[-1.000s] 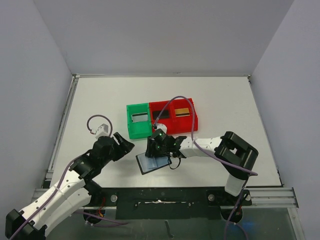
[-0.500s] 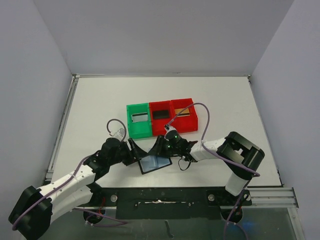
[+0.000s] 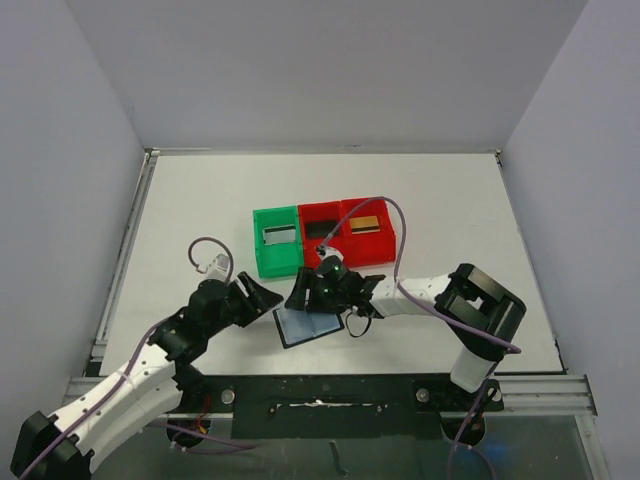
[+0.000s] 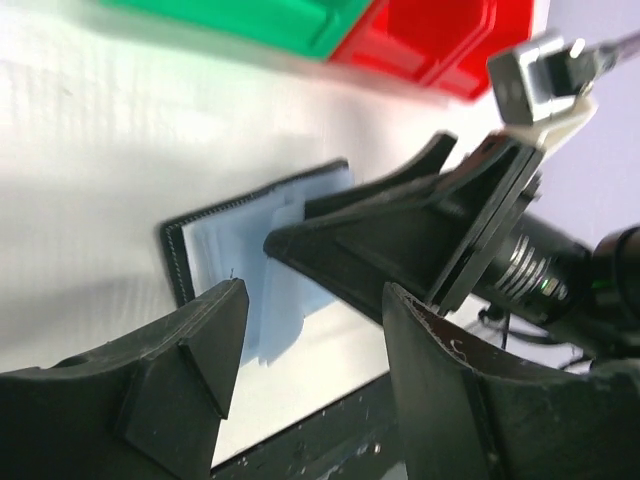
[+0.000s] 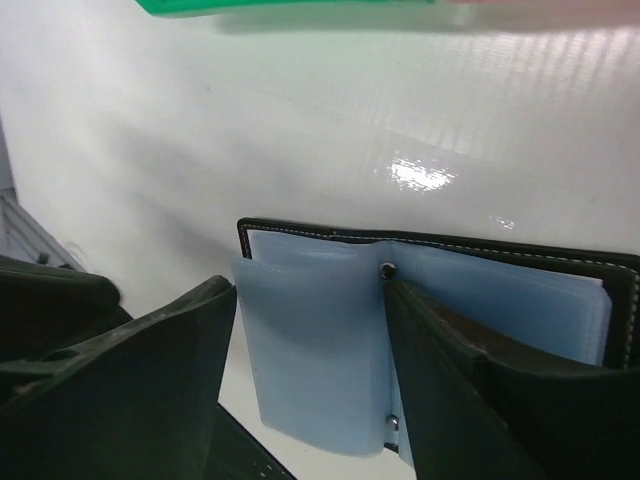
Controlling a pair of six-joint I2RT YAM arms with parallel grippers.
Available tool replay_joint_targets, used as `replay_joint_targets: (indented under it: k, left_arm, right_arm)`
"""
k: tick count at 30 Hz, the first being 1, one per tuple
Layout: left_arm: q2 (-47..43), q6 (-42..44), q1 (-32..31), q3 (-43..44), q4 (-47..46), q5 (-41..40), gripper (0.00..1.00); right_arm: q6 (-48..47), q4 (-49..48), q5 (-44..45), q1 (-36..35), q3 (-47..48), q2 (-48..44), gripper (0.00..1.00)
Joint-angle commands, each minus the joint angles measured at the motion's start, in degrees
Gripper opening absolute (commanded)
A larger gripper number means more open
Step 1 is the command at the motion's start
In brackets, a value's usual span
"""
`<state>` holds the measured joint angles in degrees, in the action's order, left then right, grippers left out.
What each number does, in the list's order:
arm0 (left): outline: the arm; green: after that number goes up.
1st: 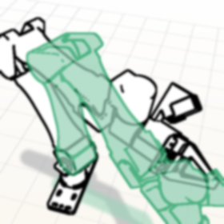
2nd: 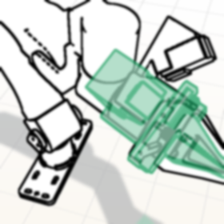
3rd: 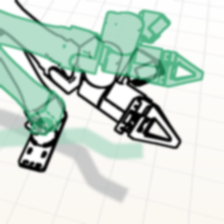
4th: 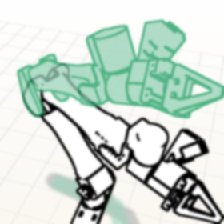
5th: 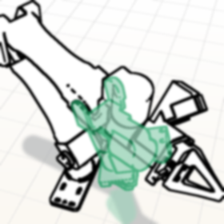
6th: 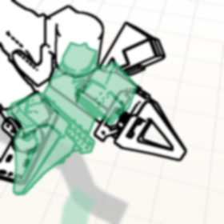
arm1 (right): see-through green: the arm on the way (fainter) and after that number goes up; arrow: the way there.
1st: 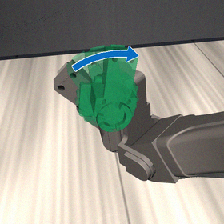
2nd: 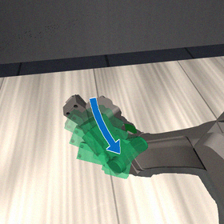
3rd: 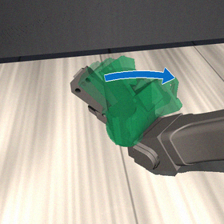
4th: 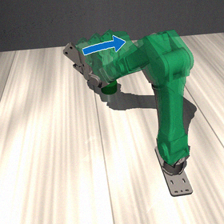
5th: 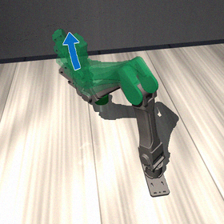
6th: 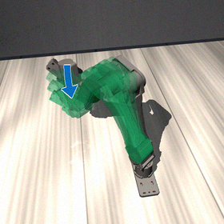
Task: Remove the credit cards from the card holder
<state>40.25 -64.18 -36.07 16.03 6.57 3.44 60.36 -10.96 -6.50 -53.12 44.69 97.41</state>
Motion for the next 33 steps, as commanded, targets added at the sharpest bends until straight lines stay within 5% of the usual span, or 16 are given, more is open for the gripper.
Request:
replay_joint_targets:
  k: [1,9,33]
  left_arm:
    - [-8.0,-2.1,0.0,5.9,15.6,-14.2,0.56]
    - [-14.7,-3.7,0.2,9.0,23.7,-21.3,0.58]
    - [-13.6,-3.7,0.1,10.0,24.1,-21.5,0.58]
  right_arm:
    - [-5.8,16.8,11.9,-3.7,7.0,2.4,0.68]
    - [-10.0,27.6,20.1,-8.7,16.3,7.1,0.75]
    - [-13.0,37.8,25.8,-12.1,25.2,14.2,0.67]
